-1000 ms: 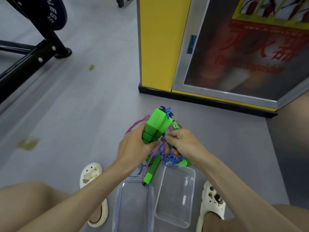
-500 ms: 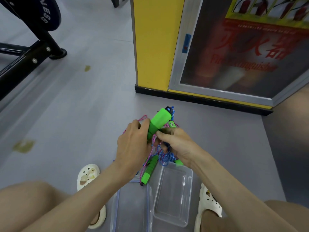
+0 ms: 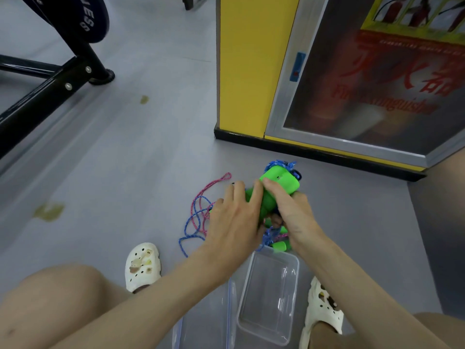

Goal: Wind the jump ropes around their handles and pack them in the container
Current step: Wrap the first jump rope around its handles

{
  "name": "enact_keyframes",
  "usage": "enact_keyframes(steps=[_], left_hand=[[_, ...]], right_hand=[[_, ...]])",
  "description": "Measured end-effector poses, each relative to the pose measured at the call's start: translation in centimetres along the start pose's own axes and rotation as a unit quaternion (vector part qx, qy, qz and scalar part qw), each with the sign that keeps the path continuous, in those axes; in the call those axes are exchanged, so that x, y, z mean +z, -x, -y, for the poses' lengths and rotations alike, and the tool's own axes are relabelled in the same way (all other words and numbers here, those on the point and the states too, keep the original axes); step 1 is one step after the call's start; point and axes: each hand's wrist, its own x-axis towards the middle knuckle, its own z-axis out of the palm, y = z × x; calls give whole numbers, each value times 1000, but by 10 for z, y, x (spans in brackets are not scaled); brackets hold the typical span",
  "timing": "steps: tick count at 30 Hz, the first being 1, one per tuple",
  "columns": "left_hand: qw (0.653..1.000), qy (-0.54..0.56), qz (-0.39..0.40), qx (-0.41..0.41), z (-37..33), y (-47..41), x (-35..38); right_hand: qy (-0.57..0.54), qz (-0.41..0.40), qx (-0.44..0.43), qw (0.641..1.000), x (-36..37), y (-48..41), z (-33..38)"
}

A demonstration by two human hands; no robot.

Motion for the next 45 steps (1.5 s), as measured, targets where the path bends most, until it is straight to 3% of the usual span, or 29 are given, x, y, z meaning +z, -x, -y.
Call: enact_keyframes(steps=[2,4,6,10,15,22,29,36,38,42,45], left_hand=[[982,148,101,-59,1,-7,-8],[892,342,263,-136,10,-19,-19],[782,473,352,-202,21,-29,-27],[645,571,393,-323,28,-21,-31],[555,669,398,-294,27,-6,-28],[526,691,383,-314,21,2,-26],[530,698,361,-319,21,0,-24],[545,702,342,-304,20,-1,-25],[562,693,322,-316,21,-3,-25],[652,634,272,-314,28,-12,-26],[670,618,245,-329,30,-13,-28]], right_hand=[[-6,-18,-11,1000,-4,-2,5],[-10,-12,-8,1000,-8,-5,6],[15,14,3,1000,-12,-3,3],[21,79,-6,997,-11,4,-3],[-43,87,39,994,-5,0,-2],[-33,107,40,993,-3,0,4],[81,123,-20,989,-6,1,6],[89,148,-48,984,-6,5,11],[110,156,-57,980,-9,5,16],[229,159,-77,957,-18,-3,21],[255,192,-83,944,-27,-7,20]])
